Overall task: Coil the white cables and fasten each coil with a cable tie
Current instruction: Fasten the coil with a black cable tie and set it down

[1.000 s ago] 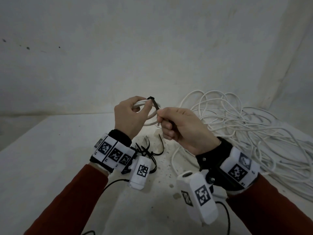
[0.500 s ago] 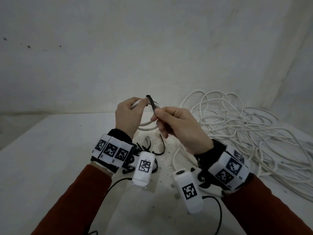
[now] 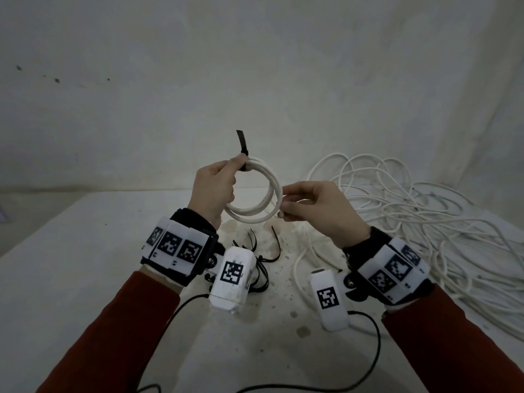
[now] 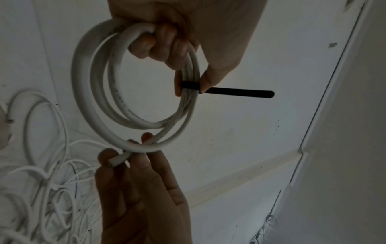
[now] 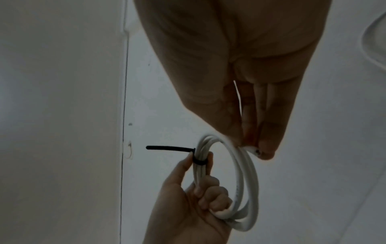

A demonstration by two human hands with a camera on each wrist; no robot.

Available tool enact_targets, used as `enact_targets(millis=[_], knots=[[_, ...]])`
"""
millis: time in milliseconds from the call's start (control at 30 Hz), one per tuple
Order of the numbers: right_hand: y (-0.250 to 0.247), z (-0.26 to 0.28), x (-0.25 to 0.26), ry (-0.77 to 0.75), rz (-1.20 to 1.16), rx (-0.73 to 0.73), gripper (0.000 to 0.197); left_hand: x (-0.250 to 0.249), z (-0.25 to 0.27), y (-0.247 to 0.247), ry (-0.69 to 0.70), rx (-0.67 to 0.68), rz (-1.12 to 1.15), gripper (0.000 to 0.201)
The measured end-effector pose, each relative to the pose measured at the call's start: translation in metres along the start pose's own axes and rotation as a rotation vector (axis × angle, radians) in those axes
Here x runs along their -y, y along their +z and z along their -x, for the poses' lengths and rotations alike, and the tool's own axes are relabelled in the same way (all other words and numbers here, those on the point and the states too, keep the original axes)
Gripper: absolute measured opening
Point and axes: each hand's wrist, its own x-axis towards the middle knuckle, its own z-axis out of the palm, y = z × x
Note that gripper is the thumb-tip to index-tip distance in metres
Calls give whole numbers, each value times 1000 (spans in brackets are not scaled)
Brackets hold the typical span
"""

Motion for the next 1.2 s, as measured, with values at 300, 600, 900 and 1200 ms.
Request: enact_targets(millis=[300,600,900,1200], knots=[[-13,-3,4,-90,356,-13,12,-3,0,-7,-49,123,-9,30],[-24,-3,2,-179,486,-72,9,-1,0,-7,-84,111,45,22],[-14,3,-4,-42,51,141,18,4,2,1,-165,147,230,21],[-6,3,-11,-30,-200,214,40,7,5,0,-228,175,328,30]])
